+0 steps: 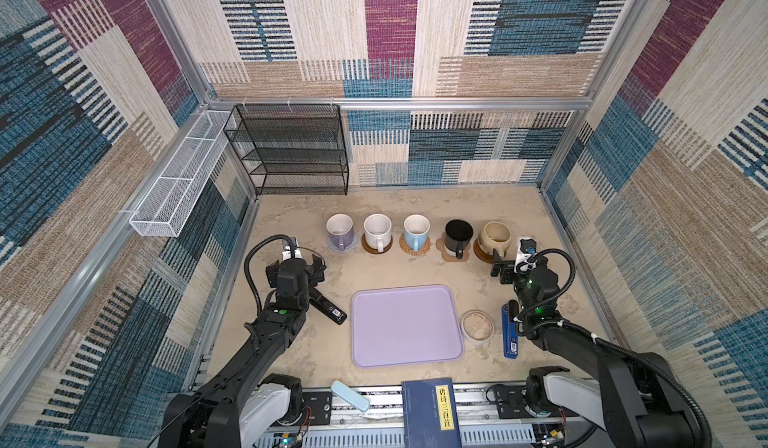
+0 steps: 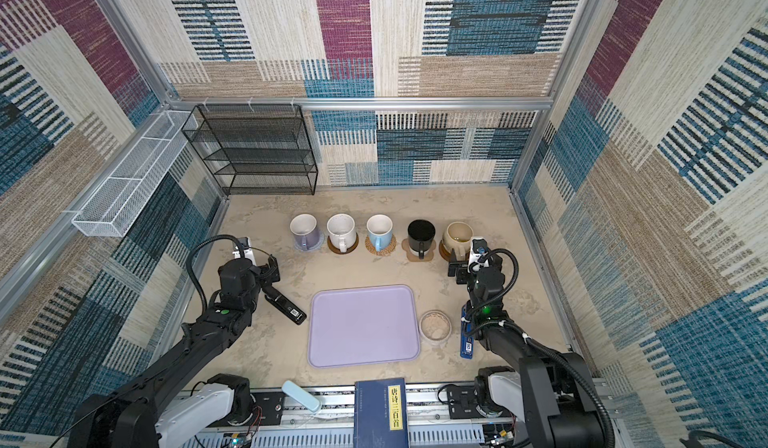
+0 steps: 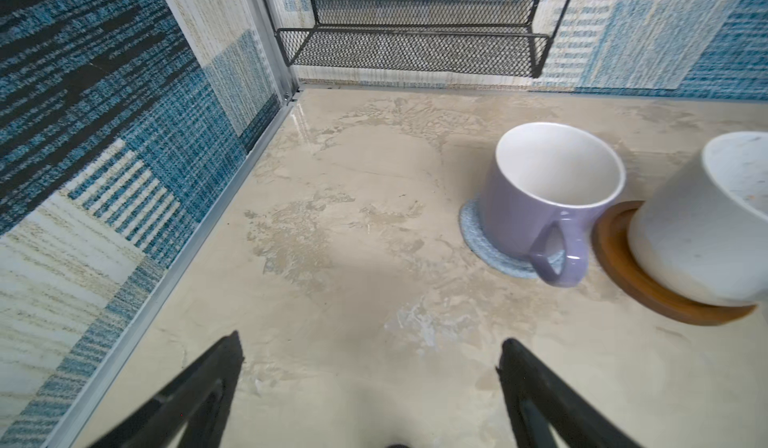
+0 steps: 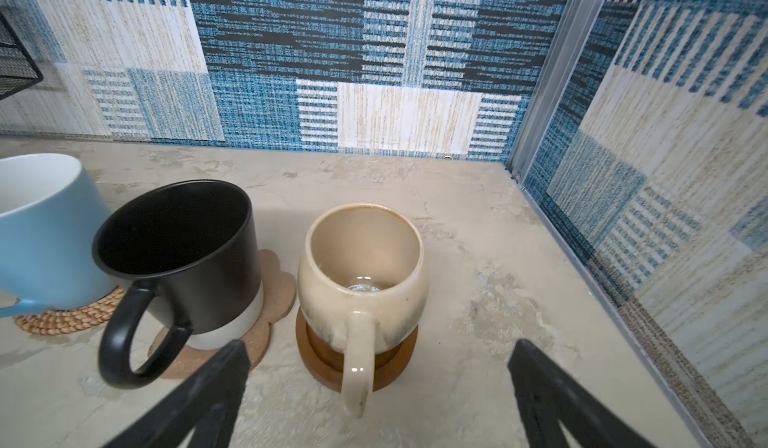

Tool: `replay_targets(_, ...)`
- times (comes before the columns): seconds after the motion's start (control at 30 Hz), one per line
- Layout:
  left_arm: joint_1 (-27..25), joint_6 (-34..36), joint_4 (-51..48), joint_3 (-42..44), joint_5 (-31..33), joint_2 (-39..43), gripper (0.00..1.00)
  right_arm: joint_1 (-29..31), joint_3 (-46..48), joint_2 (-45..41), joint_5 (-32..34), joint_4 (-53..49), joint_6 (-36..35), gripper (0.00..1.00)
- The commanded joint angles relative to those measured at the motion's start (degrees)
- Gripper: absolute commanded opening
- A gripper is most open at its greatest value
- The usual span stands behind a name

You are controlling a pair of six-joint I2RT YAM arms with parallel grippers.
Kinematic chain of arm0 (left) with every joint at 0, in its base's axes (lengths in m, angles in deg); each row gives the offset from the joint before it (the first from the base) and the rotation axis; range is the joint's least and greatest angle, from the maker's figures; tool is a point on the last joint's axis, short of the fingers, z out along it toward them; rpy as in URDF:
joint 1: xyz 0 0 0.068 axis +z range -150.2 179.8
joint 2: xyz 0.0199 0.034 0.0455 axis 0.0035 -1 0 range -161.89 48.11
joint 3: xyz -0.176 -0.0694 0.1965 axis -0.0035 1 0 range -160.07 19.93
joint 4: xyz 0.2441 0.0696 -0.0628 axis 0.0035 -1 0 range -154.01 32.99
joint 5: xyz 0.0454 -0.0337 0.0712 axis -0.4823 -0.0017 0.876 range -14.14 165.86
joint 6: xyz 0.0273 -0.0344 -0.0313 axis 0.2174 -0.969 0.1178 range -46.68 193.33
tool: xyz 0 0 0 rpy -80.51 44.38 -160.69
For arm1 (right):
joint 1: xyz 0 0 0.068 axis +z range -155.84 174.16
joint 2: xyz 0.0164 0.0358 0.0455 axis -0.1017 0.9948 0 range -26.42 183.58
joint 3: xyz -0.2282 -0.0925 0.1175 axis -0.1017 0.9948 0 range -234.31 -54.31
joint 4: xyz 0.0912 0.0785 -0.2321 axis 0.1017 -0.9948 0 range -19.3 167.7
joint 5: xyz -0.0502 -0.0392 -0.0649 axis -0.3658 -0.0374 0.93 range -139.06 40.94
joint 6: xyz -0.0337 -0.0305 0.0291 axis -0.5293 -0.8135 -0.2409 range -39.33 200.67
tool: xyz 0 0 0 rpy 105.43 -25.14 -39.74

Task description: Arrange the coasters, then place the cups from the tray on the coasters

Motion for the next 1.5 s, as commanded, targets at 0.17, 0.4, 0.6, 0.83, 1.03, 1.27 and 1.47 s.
replay_targets(0.17, 5.47, 3.28, 21.6, 1.89, -8.65, -11.15, 0.98, -2.4, 1.68, 7.6, -5.18, 17.45, 4.14, 1.0)
replay_targets(0.4, 9.11, 1.28, 27.56, 3.16, -14.36, -17.97, 0.99, -2.48, 0.19, 14.87, -6.05, 22.62, 4.1, 1.0)
replay_targets(0.6, 10.53, 0.55, 35.76, 3.95, -16.73, -26.22, 0.99, -2.57, 0.41, 21.01, -6.05, 28.09, 4.22, 1.0)
replay_targets(0.83, 10.18, 1.76, 28.34, -0.76, -18.41, -27.34, 0.99, -2.74, 0.36, 21.07, -6.22, 27.83, 4.39, 1.0)
replay_targets(1.03, 10.09, 1.9, 30.17, -0.07, -18.23, -27.41, 0.99, -2.74, 0.55, 20.9, -6.24, 28.0, 4.36, 1.0)
replay_targets(1.27, 9.96, 2.26, 29.07, -0.95, -18.62, -27.97, 0.99, -2.74, 0.45, 21.04, -6.23, 27.92, 4.36, 1.0)
replay_targets(1.47, 9.92, 2.43, 29.44, -0.43, -18.99, -27.6, 0.99, -2.74, 0.43, 21.04, -6.3, 27.83, 4.39, 1.0)
